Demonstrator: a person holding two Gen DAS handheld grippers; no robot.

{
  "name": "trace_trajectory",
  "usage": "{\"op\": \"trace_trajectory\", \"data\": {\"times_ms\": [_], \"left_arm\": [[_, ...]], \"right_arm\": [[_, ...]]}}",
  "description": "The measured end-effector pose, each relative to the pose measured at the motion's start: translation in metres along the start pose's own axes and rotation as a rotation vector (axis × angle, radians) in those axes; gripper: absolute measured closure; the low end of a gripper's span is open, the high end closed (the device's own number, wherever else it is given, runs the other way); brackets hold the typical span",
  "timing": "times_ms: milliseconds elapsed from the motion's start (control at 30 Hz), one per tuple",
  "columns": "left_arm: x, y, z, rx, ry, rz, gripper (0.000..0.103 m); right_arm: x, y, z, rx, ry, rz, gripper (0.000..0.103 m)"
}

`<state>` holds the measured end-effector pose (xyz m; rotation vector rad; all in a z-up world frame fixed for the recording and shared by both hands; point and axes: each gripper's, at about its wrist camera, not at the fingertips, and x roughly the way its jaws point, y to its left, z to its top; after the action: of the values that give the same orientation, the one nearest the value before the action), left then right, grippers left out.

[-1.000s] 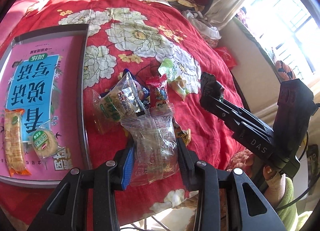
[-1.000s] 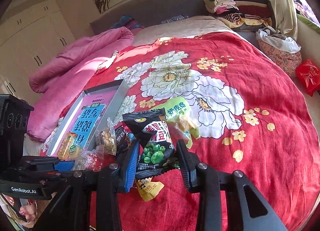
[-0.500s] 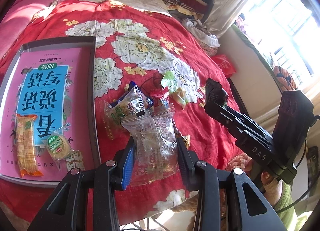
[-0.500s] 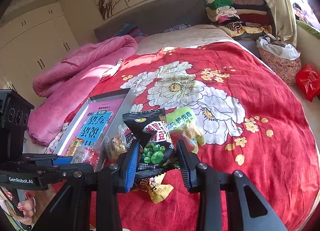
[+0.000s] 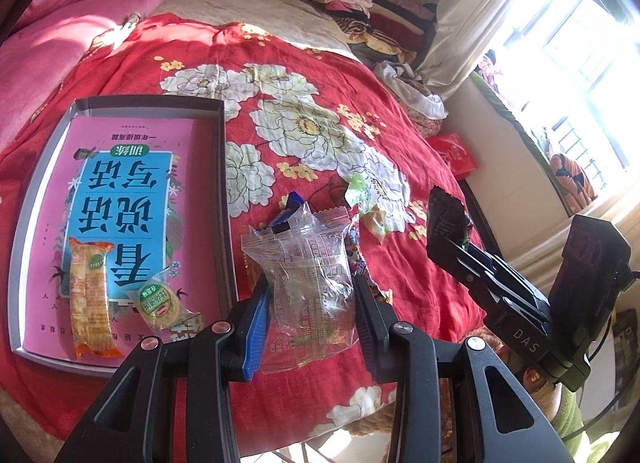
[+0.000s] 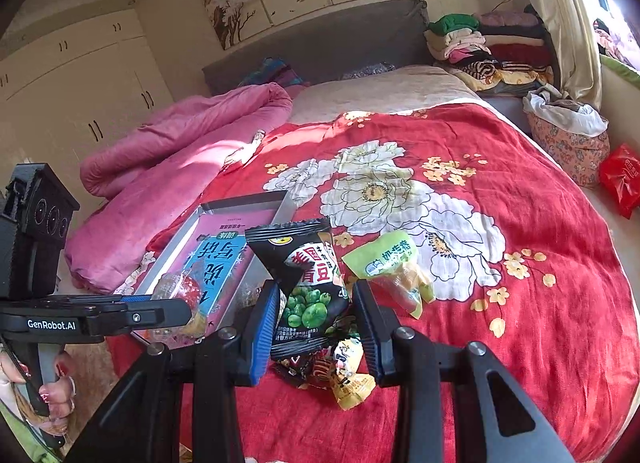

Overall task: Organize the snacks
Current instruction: 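Carry the cracker bag with the left tool while the right carries the pea packet over the tray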

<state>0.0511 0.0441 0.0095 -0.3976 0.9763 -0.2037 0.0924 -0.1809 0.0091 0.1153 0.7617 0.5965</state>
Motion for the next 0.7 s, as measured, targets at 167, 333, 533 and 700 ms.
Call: {"op": "trace_trajectory", "data": {"times_ms": [167, 333, 533, 700], "left_arm": [[-0.010, 0.010, 0.003, -0.018, -0.023, 0.012, 0.063], [-0.019, 0.018, 0.007, -0.033, -0.046, 0.019, 0.063], [-0.027, 0.027, 0.009, -0.051, -0.065, 0.022, 0.063], [-0.035, 0.038, 0.011, -0.069, -0.084, 0.030, 0.063]], "right_arm": [[0.002, 0.008, 0.001, -0.009, 0.006, 0.014, 0.065], [0.001, 0.017, 0.001, -0.025, 0.004, 0.024, 0.065], [0.003, 0.027, 0.003, -0.040, 0.005, 0.035, 0.065], [0.003, 0.036, 0.004, -0.056, 0.006, 0.042, 0.065]]}}
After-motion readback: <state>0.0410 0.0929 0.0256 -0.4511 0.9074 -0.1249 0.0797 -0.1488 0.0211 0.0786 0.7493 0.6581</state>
